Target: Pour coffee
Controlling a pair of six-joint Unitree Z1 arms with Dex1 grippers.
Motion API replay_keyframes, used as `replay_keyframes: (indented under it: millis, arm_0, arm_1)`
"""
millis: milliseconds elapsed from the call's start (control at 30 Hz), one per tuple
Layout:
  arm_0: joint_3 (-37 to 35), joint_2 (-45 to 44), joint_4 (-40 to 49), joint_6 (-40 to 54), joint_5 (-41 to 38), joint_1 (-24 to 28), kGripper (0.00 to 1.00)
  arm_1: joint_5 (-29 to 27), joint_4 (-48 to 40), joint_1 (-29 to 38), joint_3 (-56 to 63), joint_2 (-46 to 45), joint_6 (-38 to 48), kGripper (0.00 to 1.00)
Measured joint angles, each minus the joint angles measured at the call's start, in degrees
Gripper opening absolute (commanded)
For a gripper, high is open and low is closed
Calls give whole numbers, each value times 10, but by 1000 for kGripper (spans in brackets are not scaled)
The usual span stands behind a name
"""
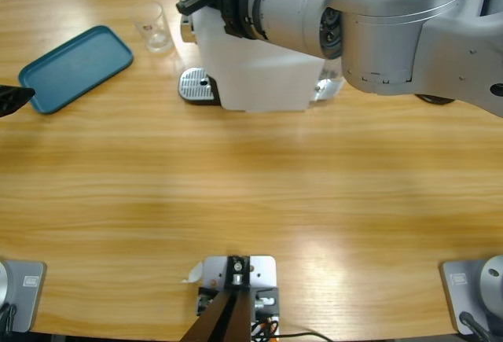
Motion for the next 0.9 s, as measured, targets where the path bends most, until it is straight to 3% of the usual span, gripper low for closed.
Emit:
replay_keyframes:
  millis: [67, 133, 267, 433, 633, 900]
  arm_0:
    - [3, 0, -5, 1, 0, 0, 951]
    - [11, 0, -17, 2, 6, 0, 950]
    - [22, 10, -66, 35, 43, 0, 950]
    - [23, 86, -142, 89, 79, 3, 950]
    - [24, 209, -250, 88, 74, 43, 955]
    - [10, 363, -400, 34, -62, 135, 954]
  arm_1:
    - [-1, 20, -1, 8, -20, -19, 820]
    - [-1, 90, -2, 9, -59, -35, 983]
    - [0, 297, -6, -29, -143, -77, 1000]
    - [14, 464, -7, -34, -273, -97, 1000]
    - [19, 519, -8, 53, -408, -97, 1000]
    - [19, 522, -9, 150, -493, -97, 1000]
